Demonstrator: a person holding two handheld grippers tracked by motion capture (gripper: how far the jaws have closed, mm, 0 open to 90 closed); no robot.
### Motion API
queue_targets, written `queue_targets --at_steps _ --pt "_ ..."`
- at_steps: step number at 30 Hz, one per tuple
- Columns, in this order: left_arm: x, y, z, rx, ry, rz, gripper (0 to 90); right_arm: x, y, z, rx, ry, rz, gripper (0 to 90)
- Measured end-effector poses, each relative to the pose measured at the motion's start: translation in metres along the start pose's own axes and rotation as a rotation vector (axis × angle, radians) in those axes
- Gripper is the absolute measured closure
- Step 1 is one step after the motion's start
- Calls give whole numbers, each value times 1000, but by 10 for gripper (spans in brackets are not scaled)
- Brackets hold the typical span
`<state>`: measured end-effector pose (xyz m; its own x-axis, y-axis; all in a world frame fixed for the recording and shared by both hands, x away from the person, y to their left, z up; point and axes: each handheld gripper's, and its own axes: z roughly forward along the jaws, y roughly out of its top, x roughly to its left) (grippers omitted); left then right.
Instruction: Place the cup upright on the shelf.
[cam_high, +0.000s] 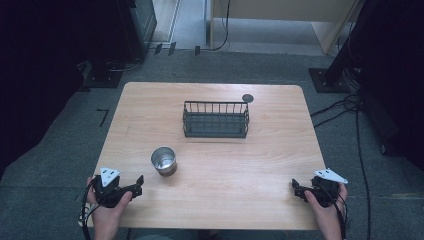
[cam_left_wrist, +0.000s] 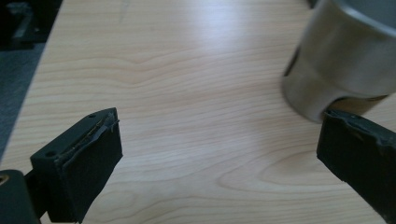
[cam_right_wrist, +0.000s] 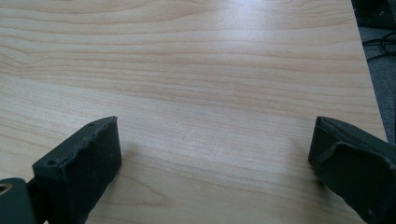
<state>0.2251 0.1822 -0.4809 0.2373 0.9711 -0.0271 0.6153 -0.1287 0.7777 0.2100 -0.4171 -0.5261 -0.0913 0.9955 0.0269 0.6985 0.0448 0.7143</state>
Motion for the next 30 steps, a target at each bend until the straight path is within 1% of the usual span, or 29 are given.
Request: queue_targets --at_steps 1,2,6,7,10,13,17,21,30 --pt "-6 2 0 -7 -24 7 5 0 0 0 0 0 0 18" --pt "-6 2 0 -7 -24 7 5 0 0 0 0 0 0 18" --pt "-18 5 3 -18 -54 27 5 0 0 0 0 0 0 18" --pt "-18 5 3 -18 -54 27 5 0 0 0 0 0 0 18" --pt "-25 8 8 -14 -70 40 5 0 0 0 0 0 0 18" --pt "-30 9 12 -19 -79 45 5 0 0 0 0 0 0 18" --pt "-33 9 17 -27 -93 40 5 0 0 0 0 0 0 18" --pt "-40 11 22 -35 -105 58 5 0 0 0 0 0 0 18" --pt "-49 15 30 -36 -117 71 5 0 0 0 0 0 0 18"
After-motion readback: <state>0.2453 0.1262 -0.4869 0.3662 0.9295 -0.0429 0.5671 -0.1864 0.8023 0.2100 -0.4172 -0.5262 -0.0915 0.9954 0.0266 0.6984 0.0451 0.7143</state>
